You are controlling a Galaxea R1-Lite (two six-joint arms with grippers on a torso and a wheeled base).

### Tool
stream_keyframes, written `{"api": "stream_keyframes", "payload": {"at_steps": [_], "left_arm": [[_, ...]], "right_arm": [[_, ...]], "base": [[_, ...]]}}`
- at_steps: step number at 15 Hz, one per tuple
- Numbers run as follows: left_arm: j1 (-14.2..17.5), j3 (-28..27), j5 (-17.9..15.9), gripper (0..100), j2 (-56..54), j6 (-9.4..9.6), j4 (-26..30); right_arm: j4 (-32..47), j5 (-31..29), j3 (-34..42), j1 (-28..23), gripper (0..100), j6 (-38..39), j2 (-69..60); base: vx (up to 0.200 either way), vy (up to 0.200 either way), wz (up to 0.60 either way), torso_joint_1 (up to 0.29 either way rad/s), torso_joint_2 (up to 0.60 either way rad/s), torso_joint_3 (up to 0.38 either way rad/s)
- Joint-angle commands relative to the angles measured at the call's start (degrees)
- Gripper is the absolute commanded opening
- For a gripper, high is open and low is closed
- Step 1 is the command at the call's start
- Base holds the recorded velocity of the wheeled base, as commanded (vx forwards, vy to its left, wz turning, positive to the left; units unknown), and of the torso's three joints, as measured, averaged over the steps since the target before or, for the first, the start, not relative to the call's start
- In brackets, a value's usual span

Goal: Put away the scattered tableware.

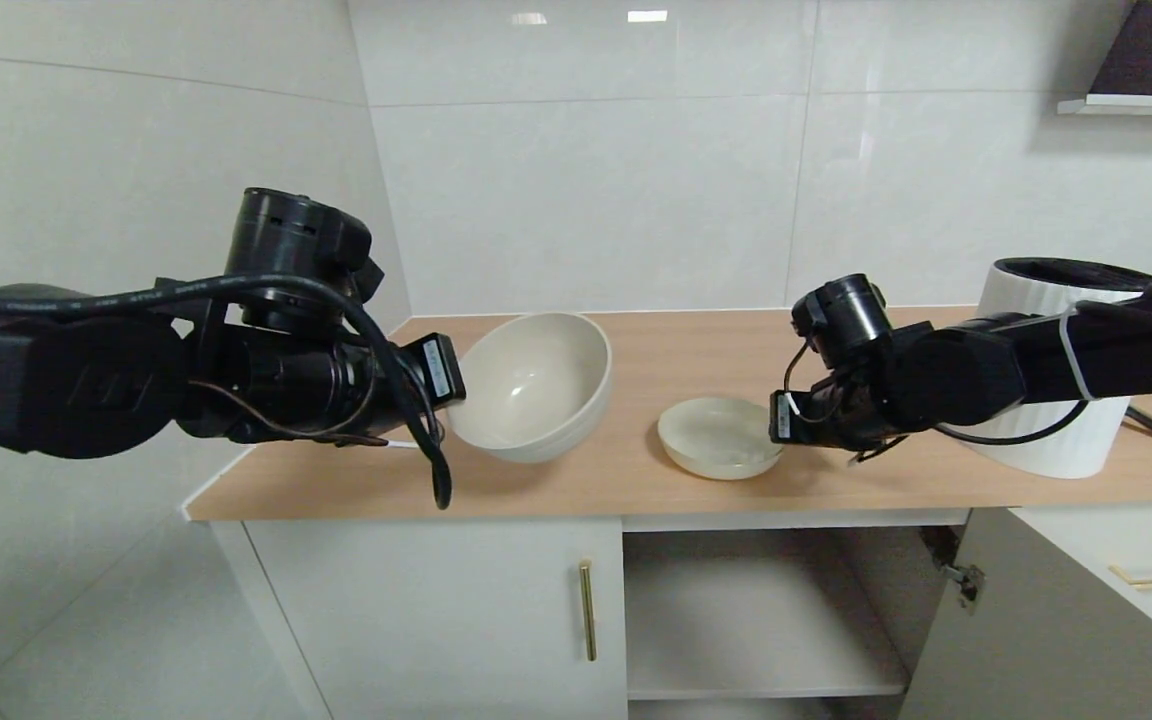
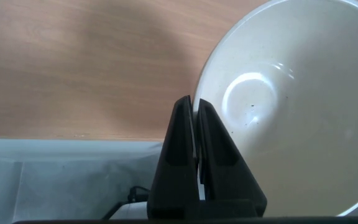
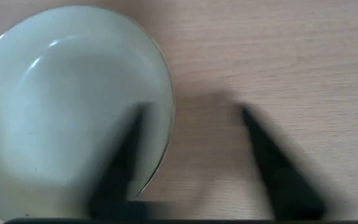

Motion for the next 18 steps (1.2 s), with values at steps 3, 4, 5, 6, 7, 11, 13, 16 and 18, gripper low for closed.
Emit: {"api": "stream_keyframes", "payload": {"at_steps": [3, 4, 5, 6, 7, 11, 13, 16, 18], "left_arm": [[-0.07, 0.67, -0.15, 0, -1.61, 0.32, -0.01], [-0.07, 2.42, -2.61, 0, -3.64, 0.50, -0.10], [-0.07, 3.04, -3.67, 0, -4.16, 0.67, -0.28], [-0.07, 5.15, -7.18, 0, -6.45, 1.73, -0.80], [0.02, 6.29, -8.59, 0, -8.38, 2.43, -0.89], [-0.07, 7.87, -9.56, 0, -10.67, 3.58, -0.80], [-0.25, 8.23, -9.73, 0, -10.93, 3.75, -0.80], [-1.48, 8.66, -9.82, 0, -10.67, 3.75, -0.72], [-1.92, 8.66, -9.82, 0, -9.96, 3.75, -0.63]], "right_arm": [[1.42, 0.29, -0.09, 0.02, 0, 0.19, -1.27], [4.50, 2.22, 0.08, 0.10, 0, 0.54, -4.96], [5.03, 3.45, 0.26, 0.10, 0, 0.63, -6.10], [8.28, 8.64, 1.23, 0.10, 0, 0.89, -10.67], [10.48, 11.80, 2.54, 0.19, 0, 1.42, -14.01], [11.97, 16.29, 8.17, 0.19, 0, 1.77, -20.43], [11.71, 16.37, 12.04, 0.19, 0, 1.68, -21.74], [11.44, 16.46, 15.29, 0.19, 0, 1.16, -23.06], [11.35, 16.37, 15.73, 0.19, 0, 1.16, -23.06]], "base": [[0.000, 0.000, 0.00, 0.000, 0.00, 0.000], [0.000, 0.000, 0.00, 0.000, 0.00, 0.000], [0.000, 0.000, 0.00, 0.000, 0.00, 0.000], [0.000, 0.000, 0.00, 0.000, 0.00, 0.000], [0.000, 0.000, 0.00, 0.000, 0.00, 0.000], [0.000, 0.000, 0.00, 0.000, 0.00, 0.000], [0.000, 0.000, 0.00, 0.000, 0.00, 0.000], [0.000, 0.000, 0.00, 0.000, 0.00, 0.000], [0.000, 0.000, 0.00, 0.000, 0.00, 0.000]]}}
